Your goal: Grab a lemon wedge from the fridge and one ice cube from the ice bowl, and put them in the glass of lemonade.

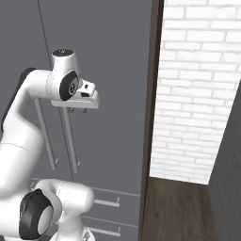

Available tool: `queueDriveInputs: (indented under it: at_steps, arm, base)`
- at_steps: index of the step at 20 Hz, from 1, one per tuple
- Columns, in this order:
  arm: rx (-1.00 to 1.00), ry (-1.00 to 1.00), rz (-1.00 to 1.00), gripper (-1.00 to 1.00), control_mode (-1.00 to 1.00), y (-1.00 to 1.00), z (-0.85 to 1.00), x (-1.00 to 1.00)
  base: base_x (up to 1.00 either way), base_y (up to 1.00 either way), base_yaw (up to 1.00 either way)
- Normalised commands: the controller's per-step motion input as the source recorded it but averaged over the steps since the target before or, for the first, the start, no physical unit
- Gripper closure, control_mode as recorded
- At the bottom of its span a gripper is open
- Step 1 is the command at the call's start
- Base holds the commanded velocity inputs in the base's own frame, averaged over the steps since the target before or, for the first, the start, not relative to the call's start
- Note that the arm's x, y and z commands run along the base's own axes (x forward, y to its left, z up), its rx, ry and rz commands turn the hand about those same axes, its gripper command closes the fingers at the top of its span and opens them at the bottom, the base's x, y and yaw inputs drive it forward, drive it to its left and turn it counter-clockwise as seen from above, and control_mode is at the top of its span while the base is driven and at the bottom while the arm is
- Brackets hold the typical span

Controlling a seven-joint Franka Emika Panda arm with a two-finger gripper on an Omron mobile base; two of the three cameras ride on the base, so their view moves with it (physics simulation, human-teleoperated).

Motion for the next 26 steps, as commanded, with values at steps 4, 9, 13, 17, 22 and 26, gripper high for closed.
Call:
queueDriveInputs:
  at_steps: [4,9,13,17,22,26]
  arm:
    - [0.00,-0.01,0.00,-1.00,-1.00,0.00,0.00,-0.41]
    - [0.00,-0.07,0.03,-1.00,1.00,0.03,0.00,-0.56]
    - [0.00,0.00,0.00,-1.00,1.00,0.00,0.00,0.00]
    - [0.00,0.00,0.00,-1.00,1.00,0.00,0.00,0.00]
    - [0.00,0.00,0.00,-1.00,1.00,0.00,0.00,0.00]
    - [0.00,0.00,0.00,-1.00,1.00,0.00,0.00,0.00]
  base:
    - [0.00,0.00,0.00]
    - [-0.38,0.33,0.06]
    - [-0.46,1.00,0.11]
    - [0.02,1.00,0.01]
    - [0.27,1.00,0.00]
    - [0.48,1.00,0.00]
